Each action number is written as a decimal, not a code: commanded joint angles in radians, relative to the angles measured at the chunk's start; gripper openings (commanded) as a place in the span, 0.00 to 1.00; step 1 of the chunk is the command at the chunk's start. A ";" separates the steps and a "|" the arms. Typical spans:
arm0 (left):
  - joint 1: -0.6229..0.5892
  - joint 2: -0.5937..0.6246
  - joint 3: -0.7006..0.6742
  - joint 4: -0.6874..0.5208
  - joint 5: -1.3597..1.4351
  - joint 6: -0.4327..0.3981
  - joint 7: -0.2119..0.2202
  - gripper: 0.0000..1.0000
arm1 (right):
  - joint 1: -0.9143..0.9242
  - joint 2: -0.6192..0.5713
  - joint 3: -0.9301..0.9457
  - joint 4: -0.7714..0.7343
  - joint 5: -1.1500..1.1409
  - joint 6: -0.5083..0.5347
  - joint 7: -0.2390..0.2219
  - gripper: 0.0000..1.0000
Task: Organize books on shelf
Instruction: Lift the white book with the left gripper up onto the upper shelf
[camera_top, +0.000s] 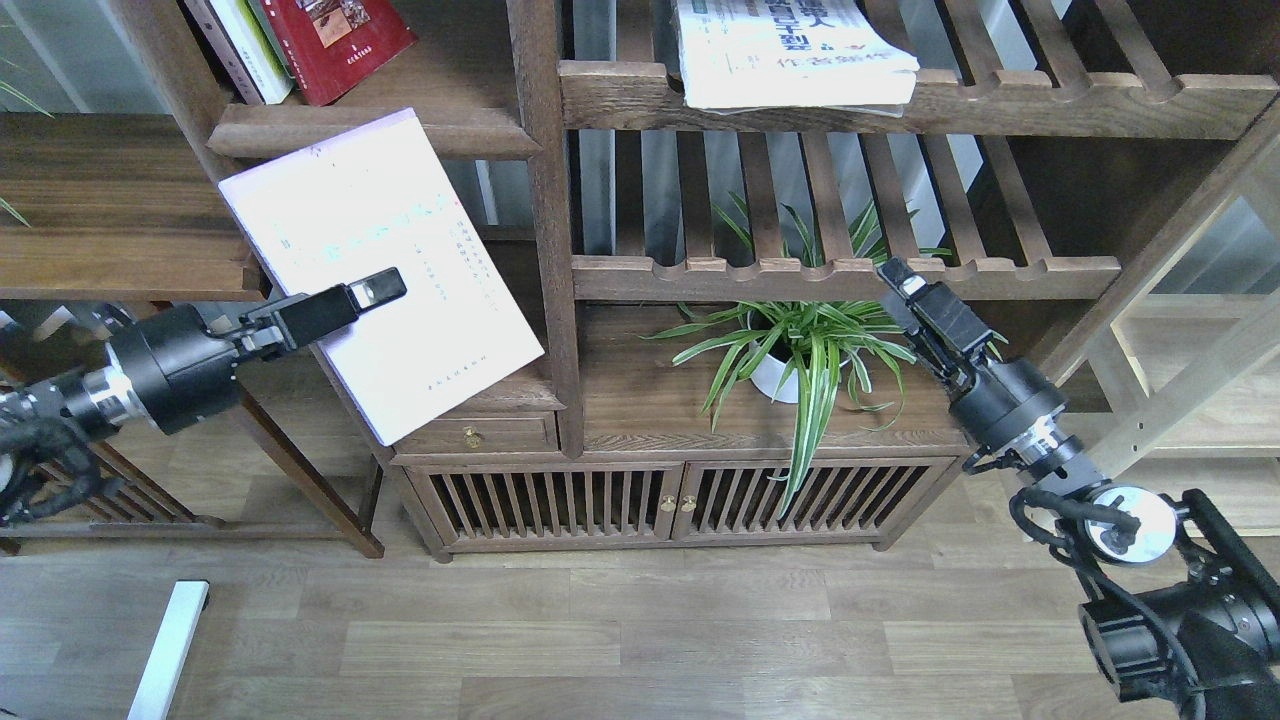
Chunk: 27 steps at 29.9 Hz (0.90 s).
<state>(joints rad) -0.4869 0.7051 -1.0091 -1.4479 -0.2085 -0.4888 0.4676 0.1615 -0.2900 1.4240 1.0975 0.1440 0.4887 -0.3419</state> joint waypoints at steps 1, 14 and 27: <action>0.001 0.007 -0.087 -0.003 0.000 0.000 0.021 0.00 | 0.013 0.006 -0.008 -0.018 -0.015 0.000 0.000 0.83; -0.033 0.008 -0.220 0.015 0.075 0.000 0.021 0.00 | 0.059 0.011 -0.036 -0.070 -0.023 0.000 0.000 0.84; -0.145 -0.006 -0.203 0.058 0.141 0.000 0.021 0.00 | 0.069 0.011 -0.034 -0.085 -0.023 0.000 0.001 0.87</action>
<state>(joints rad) -0.6147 0.6972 -1.2107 -1.4095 -0.0989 -0.4888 0.4888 0.2329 -0.2791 1.3897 1.0151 0.1202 0.4887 -0.3421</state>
